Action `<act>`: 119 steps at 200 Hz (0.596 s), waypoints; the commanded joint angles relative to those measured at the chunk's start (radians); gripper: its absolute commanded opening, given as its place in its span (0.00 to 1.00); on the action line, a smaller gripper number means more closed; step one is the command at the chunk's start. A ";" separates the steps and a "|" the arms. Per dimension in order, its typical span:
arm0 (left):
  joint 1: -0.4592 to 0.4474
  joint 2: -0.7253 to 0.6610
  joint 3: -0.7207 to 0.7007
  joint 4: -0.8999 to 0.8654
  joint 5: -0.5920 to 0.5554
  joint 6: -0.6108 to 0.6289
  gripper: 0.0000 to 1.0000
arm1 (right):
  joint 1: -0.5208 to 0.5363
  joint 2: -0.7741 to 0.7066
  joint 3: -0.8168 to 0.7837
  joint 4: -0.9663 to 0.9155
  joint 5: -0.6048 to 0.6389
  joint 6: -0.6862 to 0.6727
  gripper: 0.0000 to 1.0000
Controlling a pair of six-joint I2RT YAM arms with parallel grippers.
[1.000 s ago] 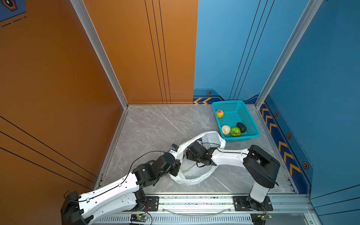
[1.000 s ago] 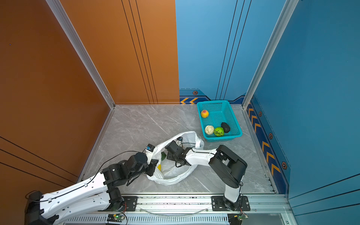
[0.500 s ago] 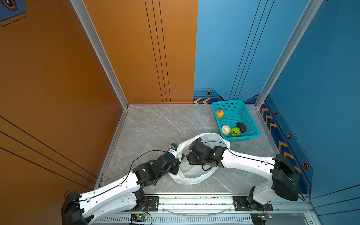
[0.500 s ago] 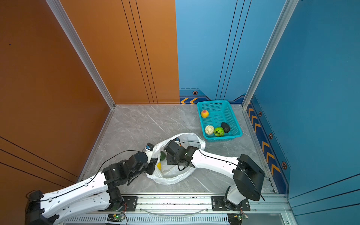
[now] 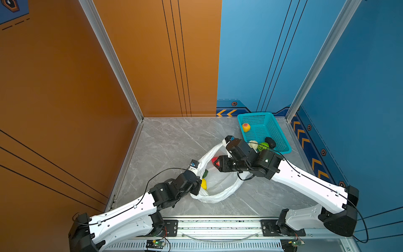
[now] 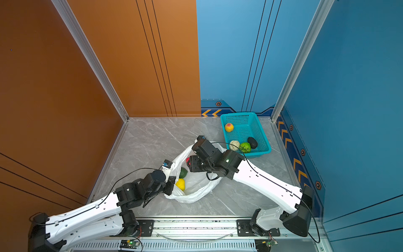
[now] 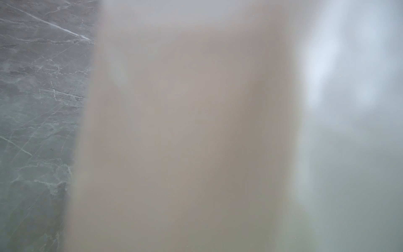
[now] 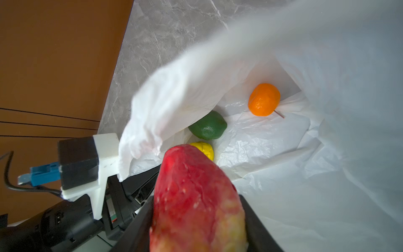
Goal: Untie the knot of the plastic bag and take out the fruit
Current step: Place the fruit in the basket.
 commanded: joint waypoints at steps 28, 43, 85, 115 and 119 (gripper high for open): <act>0.002 0.009 0.061 -0.020 -0.044 0.016 0.00 | -0.003 -0.021 0.012 -0.092 -0.047 -0.033 0.43; 0.002 0.016 0.063 -0.027 -0.038 0.021 0.00 | -0.026 -0.032 0.038 -0.093 -0.056 -0.035 0.43; 0.001 0.024 0.063 -0.033 -0.029 0.021 0.00 | -0.151 -0.035 0.189 -0.131 -0.167 -0.056 0.43; 0.000 0.028 0.063 -0.035 -0.031 0.022 0.00 | -0.284 -0.020 0.285 -0.137 -0.262 -0.071 0.42; 0.001 0.029 0.063 -0.034 -0.030 0.022 0.00 | -0.310 -0.015 0.296 -0.138 -0.277 -0.077 0.42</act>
